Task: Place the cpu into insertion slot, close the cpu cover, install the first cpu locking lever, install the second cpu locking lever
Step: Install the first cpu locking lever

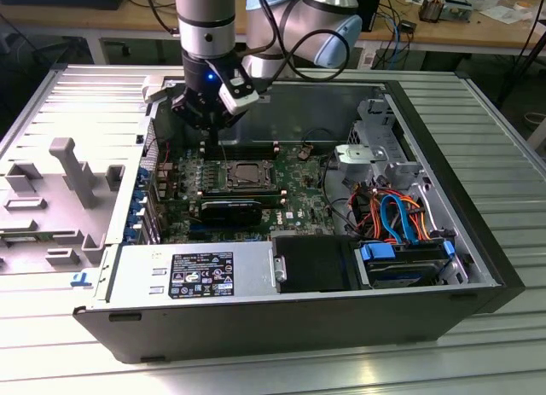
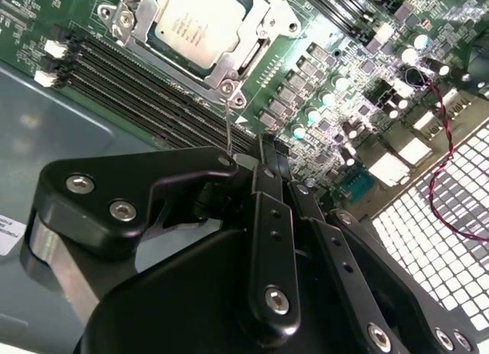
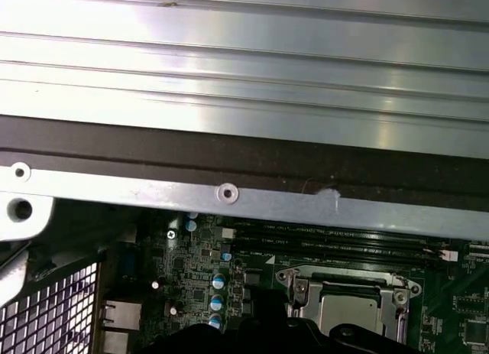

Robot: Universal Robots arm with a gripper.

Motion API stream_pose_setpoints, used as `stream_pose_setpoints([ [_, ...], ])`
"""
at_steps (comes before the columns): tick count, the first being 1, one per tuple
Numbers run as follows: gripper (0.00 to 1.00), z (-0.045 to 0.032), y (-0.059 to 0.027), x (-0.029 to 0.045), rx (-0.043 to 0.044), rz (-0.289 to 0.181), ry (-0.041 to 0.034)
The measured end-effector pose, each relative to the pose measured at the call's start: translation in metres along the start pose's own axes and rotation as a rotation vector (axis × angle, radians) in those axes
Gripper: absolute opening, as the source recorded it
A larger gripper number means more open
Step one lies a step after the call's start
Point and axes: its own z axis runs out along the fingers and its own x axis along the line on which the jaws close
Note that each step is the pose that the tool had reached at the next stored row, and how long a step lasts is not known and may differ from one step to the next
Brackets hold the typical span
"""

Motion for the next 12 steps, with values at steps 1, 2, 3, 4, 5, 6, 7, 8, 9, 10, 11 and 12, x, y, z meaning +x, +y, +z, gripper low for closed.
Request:
stream_pose_setpoints([
  [1,0.11,0.0,-0.0001,-0.0008,-0.0001,0.0,0.0],
  [2,0.11,0.0,-0.0001,-0.0012,-0.0001,0.0,0.0],
  [3,0.11,-0.0001,-0.0002,-0.0016,-0.0001,0.0,0.0],
  [4,0.11,0.0,-0.0002,-0.0019,-0.0002,0.0,0.0],
  [5,0.11,0.0,-0.0002,-0.0024,-0.0003,0.0,0.0],
  [6,0.11,-0.0001,-0.0003,-0.0032,-0.0005,0.0,0.0],
  [7,0.11,-0.0001,-0.0003,-0.0037,-0.0009,0.0,-0.0001],
  [8,0.11,-0.0001,-0.0004,-0.0041,-0.0011,0.0,-0.0001],
  [9,0.11,-0.0001,-0.0004,-0.0044,-0.0015,0.0,-0.0001],
  [10,0.11,-0.0001,-0.0005,-0.0048,-0.0018,0.0,-0.0002],
  [11,0.11,-0.0001,-0.0005,-0.0054,-0.0023,0.0,-0.0002],
  [12,0.11,-0.0001,-0.0005,-0.0056,-0.0026,0.0,-0.0002],
])
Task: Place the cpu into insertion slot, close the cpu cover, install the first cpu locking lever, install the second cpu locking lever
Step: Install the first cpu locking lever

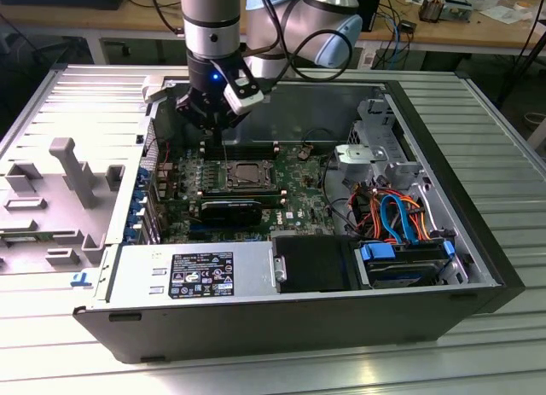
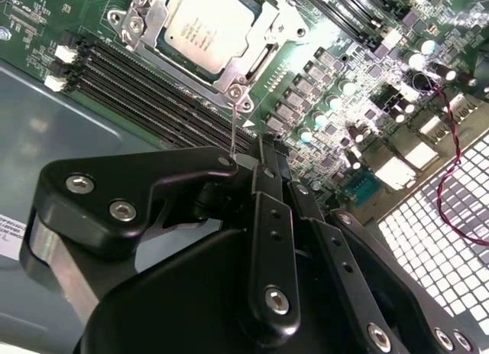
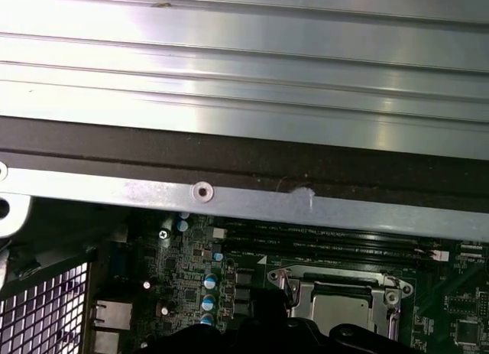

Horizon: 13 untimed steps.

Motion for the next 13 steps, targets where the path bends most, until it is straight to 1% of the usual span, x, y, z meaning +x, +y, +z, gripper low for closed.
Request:
stream_pose_setpoints([
  [4,0.11,0.0,-0.0002,-0.0022,-0.0007,0.0,-0.0001],
  [5,0.11,0.0,-0.0003,-0.0025,-0.0021,0.0,-0.0003],
  [13,0.11,-0.0001,-0.0005,-0.0039,-0.0025,0.0,-0.0002],
])
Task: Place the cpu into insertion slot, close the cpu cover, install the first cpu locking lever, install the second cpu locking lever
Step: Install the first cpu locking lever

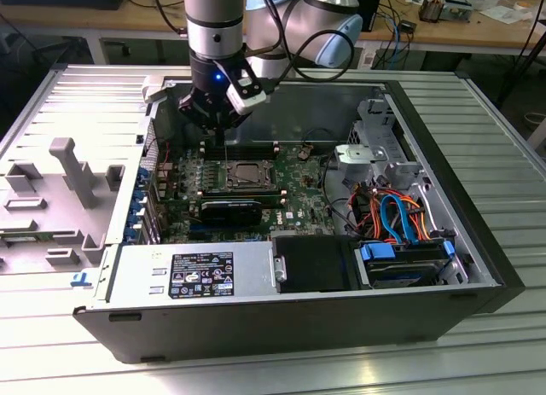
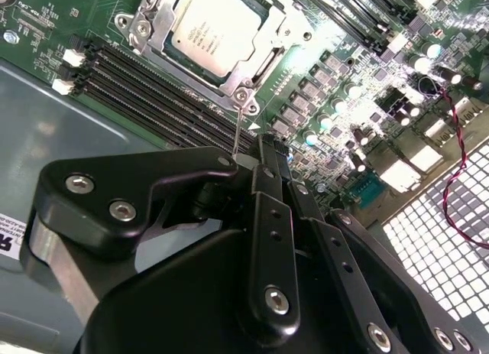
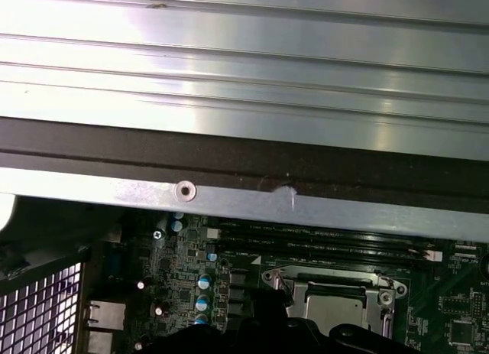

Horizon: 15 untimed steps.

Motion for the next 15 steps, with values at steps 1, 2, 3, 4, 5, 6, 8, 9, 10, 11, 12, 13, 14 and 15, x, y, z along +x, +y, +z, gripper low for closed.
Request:
stream_pose_setpoints([
  [1,0.11,0.0,0.0,0.0,0.0,0.0,0.0],
  [2,0.11,0.0,0.0,0.0,-0.0001,0.0,-0.0001],
  [3,0.11,0.0,0.0,0.0,-0.0001,0.0,-0.0001],
  [4,0.11,0.0,0.0,0.0,-0.0001,0.0,0.0],
  [5,0.11,0.0,0.0,0.0,0.0,0.0,0.0],
  [6,0.11,0.0001,-0.0001,-0.0006,-0.0001,0.0,-0.0001],
  [8,0.11,0.0001,-0.0001,-0.0008,-0.0001,0.0,0.0],
  [9,0.11,0.0001,-0.0001,-0.001,-0.0001,0.0,-0.0001],
  [10,0.11,0.0001,-0.0002,-0.0016,-0.0001,0.0,0.0],
  [11,0.11,0.0,-0.0002,-0.0019,0.0,0.0,0.0],
  [12,0.11,0.0,-0.0002,-0.0021,0.0,0.0,0.0],
  [13,0.11,0.0001,-0.0002,-0.0022,-0.0001,0.0,-0.0001],
  [14,0.11,0.0001,-0.0002,-0.0023,-0.0001,0.0,0.0],
  [15,0.11,0.0002,-0.0003,-0.0027,-0.0001,0.0,-0.0001],
])
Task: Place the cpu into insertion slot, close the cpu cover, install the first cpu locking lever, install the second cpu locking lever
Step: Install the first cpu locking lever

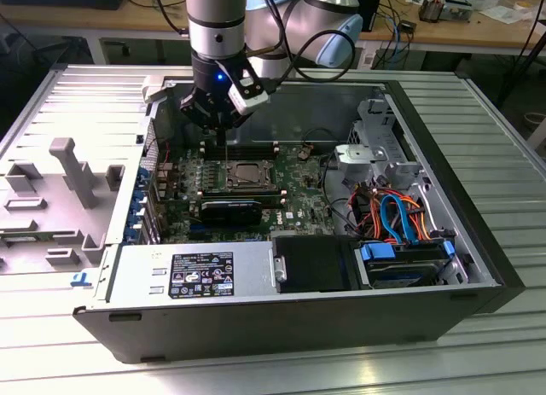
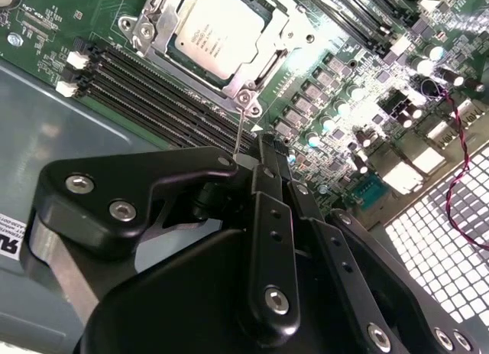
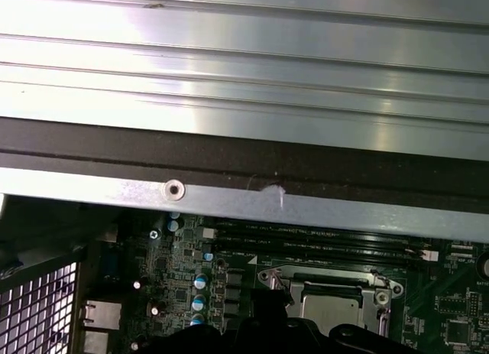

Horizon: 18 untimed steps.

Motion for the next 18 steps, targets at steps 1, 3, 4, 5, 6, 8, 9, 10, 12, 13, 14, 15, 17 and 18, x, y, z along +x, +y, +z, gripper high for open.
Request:
stream_pose_setpoints([
  [1,0.11,0.0,-0.0001,-0.0005,0.0,0.0,0.0001],
  [3,0.11,0.0,-0.0001,-0.0009,0.0001,0.0,0.0001],
  [4,0.11,0.0,-0.0001,-0.001,0.0,0.0,0.0],
  [5,0.11,0.0,-0.0001,-0.001,0.0,0.0,0.0001],
  [6,0.11,0.0001,-0.0001,-0.0011,0.0,0.0,0.0],
  [8,0.11,0.0001,-0.0001,-0.0013,0.0,0.0,0.0],
  [9,0.11,0.0001,-0.0001,-0.0013,0.0,0.0,0.0],
  [10,0.11,0.0001,-0.0001,-0.0014,0.0,0.0,0.0001],
  [12,0.11,0.0001,-0.0001,-0.0015,0.0,0.0,0.0],
  [13,0.11,0.0001,-0.0002,-0.0019,0.0,0.0,0.0001],
  [14,0.11,0.0001,-0.0002,-0.0021,0.0,0.0,0.0],
  [15,0.11,0.0001,-0.0002,-0.0029,0.0001,0.0,0.0001],
  [17,0.11,0.0002,-0.0004,-0.0041,0.0,0.0,0.0],
  [18,0.11,0.0002,-0.0005,-0.0044,0.0,0.0,0.0],
])
